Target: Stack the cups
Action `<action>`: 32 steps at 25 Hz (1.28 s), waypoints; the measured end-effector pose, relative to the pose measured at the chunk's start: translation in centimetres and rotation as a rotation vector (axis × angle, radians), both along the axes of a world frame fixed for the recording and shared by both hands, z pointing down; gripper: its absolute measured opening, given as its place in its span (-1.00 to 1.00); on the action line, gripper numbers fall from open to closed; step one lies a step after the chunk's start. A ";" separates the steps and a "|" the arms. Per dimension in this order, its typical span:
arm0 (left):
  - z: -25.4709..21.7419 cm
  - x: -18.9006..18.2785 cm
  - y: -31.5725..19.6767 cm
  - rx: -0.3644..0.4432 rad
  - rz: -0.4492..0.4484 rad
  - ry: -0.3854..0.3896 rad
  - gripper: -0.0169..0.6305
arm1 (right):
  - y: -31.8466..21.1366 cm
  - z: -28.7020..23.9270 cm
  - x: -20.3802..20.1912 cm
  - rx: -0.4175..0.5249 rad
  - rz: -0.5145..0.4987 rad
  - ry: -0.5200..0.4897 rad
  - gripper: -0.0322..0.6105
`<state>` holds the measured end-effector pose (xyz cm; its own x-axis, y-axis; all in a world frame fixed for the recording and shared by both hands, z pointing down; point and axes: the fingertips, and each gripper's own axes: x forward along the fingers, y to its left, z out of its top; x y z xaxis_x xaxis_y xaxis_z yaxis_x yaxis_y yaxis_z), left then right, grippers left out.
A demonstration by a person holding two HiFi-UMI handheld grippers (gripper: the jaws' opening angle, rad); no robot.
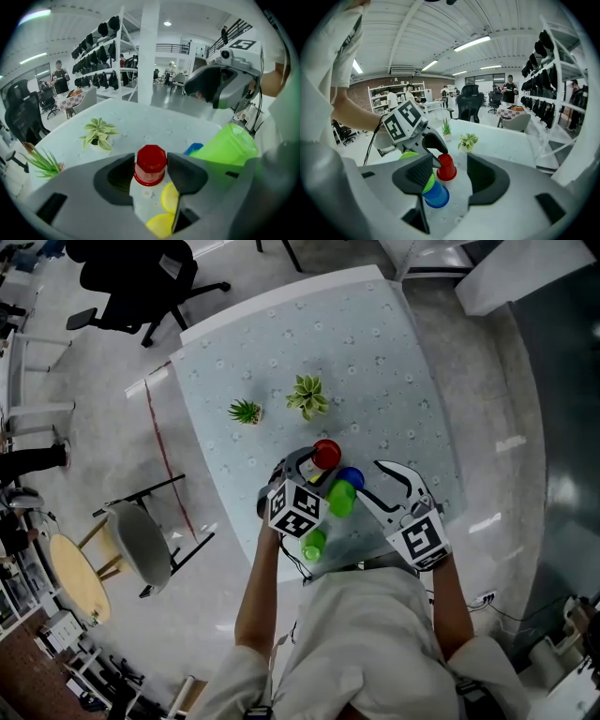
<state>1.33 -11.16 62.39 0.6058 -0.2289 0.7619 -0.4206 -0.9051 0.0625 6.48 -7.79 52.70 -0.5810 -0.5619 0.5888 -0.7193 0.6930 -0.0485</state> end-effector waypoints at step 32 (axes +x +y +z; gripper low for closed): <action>-5.7 -2.6 0.9 0.131 -0.090 0.044 -0.29 | 2.7 -3.5 -1.1 0.095 0.008 0.021 -0.26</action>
